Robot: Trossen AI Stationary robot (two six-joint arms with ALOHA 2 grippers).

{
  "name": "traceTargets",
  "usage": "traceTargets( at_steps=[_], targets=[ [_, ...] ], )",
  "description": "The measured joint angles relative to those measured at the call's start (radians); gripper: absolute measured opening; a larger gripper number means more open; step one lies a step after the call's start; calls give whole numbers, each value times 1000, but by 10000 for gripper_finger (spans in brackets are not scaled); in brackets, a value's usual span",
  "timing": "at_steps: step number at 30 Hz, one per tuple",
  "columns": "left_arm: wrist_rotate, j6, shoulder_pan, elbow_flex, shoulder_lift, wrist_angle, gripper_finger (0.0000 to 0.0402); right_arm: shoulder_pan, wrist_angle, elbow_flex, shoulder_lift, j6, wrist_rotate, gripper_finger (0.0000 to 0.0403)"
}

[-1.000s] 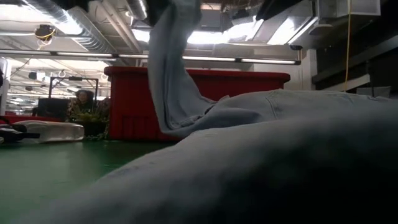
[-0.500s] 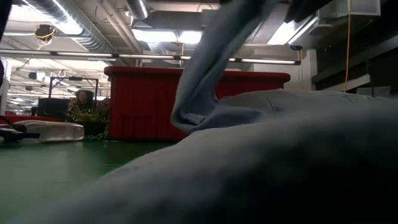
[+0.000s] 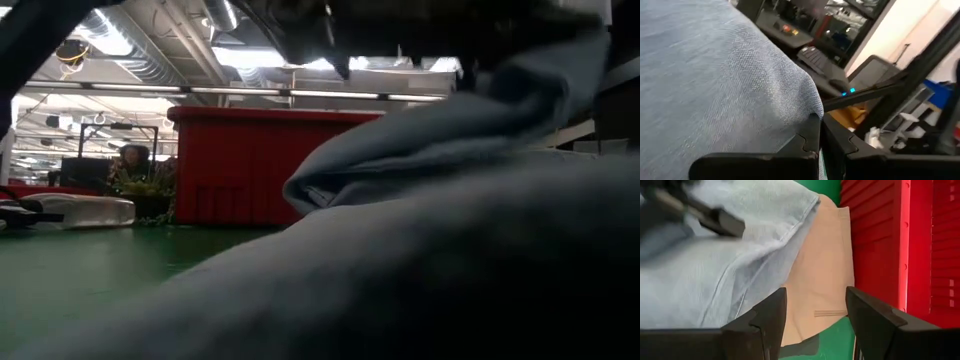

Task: Fold Laundry from Bin
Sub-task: Fold the light blue pants

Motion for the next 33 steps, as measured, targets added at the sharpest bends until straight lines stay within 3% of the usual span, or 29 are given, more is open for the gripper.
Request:
traceTargets(
  at_steps=[11, 20, 24, 27, 33],
  targets=[
    [-126, 9, 29, 47, 127, 7, 27, 0, 2, 0, 0, 0, -16, 205],
    [-179, 203, 33, 47, 130, 15, 49, 0, 16, 0, 1, 0, -16, 205],
    [-179, 203, 33, 47, 130, 17, 75, 0, 15, 0, 1, 1, -26, 205],
    [-167, 255, 38, 46, 127, 18, 96, 0, 13, 0, 1, 27, -91, 205],
    [-39, 306, 60, 46, 88, 38, 127, 1, -2, 0, 1, 28, -227, 205]
  ],
)
